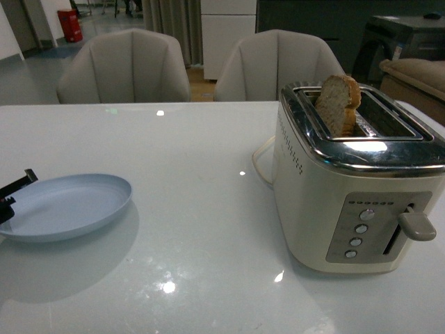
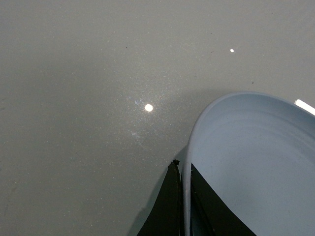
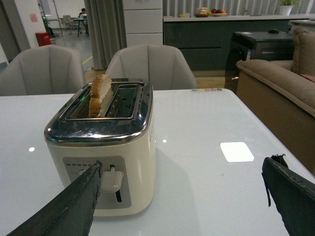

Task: Left arm holds plate, right arm toasts bread

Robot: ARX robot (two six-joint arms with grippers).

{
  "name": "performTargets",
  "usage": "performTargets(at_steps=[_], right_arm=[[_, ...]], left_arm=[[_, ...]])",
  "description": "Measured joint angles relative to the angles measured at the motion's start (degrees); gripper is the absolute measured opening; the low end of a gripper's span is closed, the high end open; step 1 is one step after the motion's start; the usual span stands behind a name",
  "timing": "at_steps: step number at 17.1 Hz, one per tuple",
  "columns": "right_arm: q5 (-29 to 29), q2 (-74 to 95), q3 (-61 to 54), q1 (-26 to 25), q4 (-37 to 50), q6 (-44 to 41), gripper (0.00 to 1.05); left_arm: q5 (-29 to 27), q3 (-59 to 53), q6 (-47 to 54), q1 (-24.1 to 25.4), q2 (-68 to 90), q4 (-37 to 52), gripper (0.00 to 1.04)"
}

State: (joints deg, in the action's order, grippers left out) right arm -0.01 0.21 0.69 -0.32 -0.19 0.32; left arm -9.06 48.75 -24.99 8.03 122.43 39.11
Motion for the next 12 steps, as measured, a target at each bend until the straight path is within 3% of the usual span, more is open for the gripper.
performTargets(at_steps=[2,8,10,12], right_arm=[[0.0,0.0,0.0,0.0,0.0,0.0,0.98],[0.0,0.0,0.0,0.0,-0.02,0.0,0.98],[0.0,0.0,0.0,0.0,0.0,0.0,0.98],[0.0,0.0,0.0,0.0,0.0,0.0,0.98]], left_arm=[[0.04,0.0,0.28,0.0,0.0,0.13,0.08],[-0.17,-0.28,3.43,0.07,0.35,0.44,0.71],[-0.15,-0.44,4.2,0.24,0.35,0.76,0.89],[-0.17,-0.48,4.57,0.33,0.33,0.81,1.0]])
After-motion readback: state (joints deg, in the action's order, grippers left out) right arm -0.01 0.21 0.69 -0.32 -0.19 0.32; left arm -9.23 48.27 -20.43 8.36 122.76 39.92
